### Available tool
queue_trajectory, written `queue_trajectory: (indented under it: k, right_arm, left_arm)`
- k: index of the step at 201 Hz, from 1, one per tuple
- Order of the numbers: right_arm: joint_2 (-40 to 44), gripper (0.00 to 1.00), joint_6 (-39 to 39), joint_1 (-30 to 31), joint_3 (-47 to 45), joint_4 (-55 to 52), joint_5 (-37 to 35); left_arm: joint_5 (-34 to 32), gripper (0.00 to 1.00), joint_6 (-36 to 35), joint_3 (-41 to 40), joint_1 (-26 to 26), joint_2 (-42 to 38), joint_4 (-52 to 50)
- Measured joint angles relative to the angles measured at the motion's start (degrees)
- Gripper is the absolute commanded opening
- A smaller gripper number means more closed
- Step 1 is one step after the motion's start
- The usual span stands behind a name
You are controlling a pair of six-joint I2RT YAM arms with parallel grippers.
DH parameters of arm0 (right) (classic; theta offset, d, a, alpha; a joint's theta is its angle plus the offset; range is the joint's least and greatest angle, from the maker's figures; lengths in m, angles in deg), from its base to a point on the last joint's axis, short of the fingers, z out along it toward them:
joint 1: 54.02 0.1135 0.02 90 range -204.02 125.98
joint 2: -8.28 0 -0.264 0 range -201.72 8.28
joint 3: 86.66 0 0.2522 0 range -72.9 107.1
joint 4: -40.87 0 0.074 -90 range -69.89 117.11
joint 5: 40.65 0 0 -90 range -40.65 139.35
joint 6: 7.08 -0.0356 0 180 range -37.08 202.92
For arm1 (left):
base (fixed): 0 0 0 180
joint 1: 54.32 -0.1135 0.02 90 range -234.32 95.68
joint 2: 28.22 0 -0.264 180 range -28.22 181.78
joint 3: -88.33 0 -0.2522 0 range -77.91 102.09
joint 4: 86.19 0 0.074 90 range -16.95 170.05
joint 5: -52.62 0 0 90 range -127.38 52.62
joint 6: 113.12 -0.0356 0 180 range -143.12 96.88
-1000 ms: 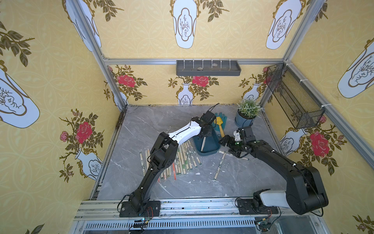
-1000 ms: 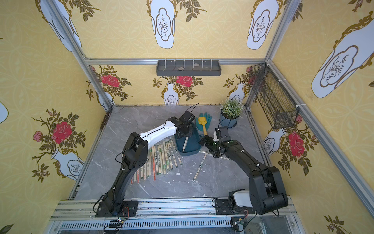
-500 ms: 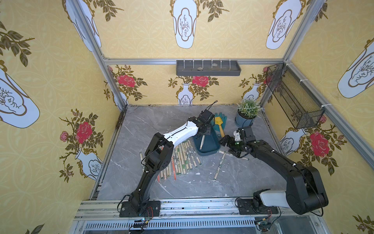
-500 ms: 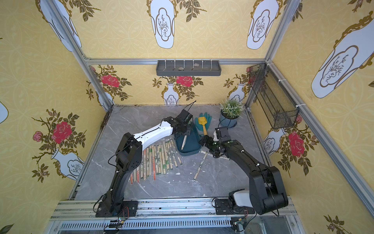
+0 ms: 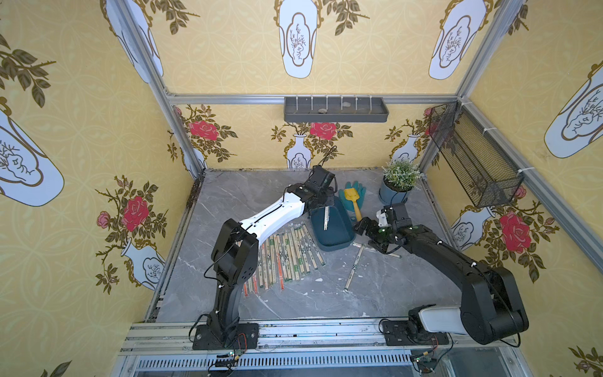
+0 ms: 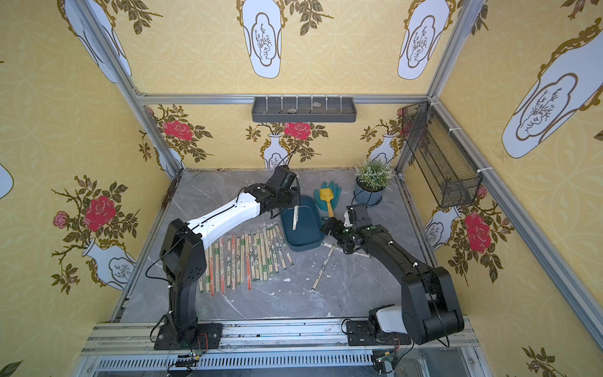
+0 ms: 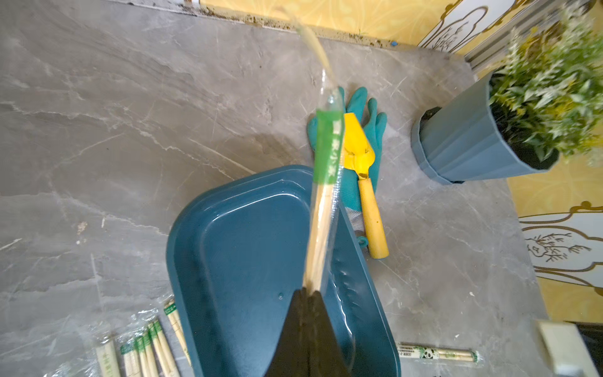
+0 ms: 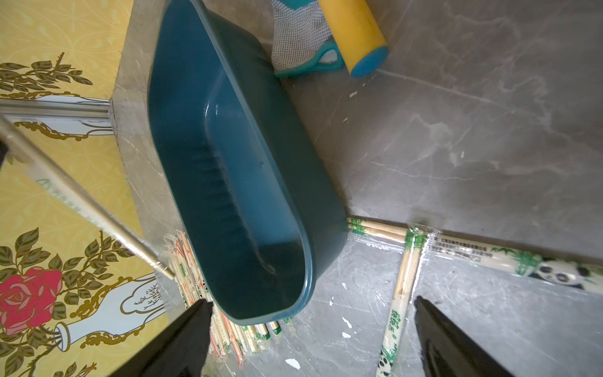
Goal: Take the paired disposable chopsticks out of the storage box
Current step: Pick up the paired disposable chopsticks from the storage box, then place the paired disposable chopsticks at the center of the board.
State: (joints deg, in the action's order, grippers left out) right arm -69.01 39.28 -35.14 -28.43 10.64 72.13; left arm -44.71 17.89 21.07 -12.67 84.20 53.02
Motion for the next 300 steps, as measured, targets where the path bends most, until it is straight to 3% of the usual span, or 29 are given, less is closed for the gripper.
queue_trajectory:
  k: [74,132,183,266,300]
  right_arm:
    - [-0.1,0.97,0.0,-0.1,0.7,-0.1,-0.1]
    - [-0.1,0.98,0.0,-0.2,0.7,-0.1,-0.3]
    - [0.6,0.98,0.2,-0.3,0.7,-0.3,-0.8]
    - [1.4,0.97,0.2,-0.4,0.7,-1.4,-1.0]
    - [1.4,0.97,0.2,-0.4,0.9,-1.6,-1.0]
  left_arm:
    - [-4.2,0.0,8.4,-23.0,-0.9,-16.6,6.2]
    - [-5.5,0.0,18.5,-36.4,-0.9,-20.8,10.8]
    - [-3.1,0.0,25.5,-39.7,-0.5,-17.3,16.2]
    - [-1.2,0.0,30.1,-42.1,0.9,-13.7,21.0]
    - [-0.2,0.41,31.1,-42.9,1.0,-12.8,22.2]
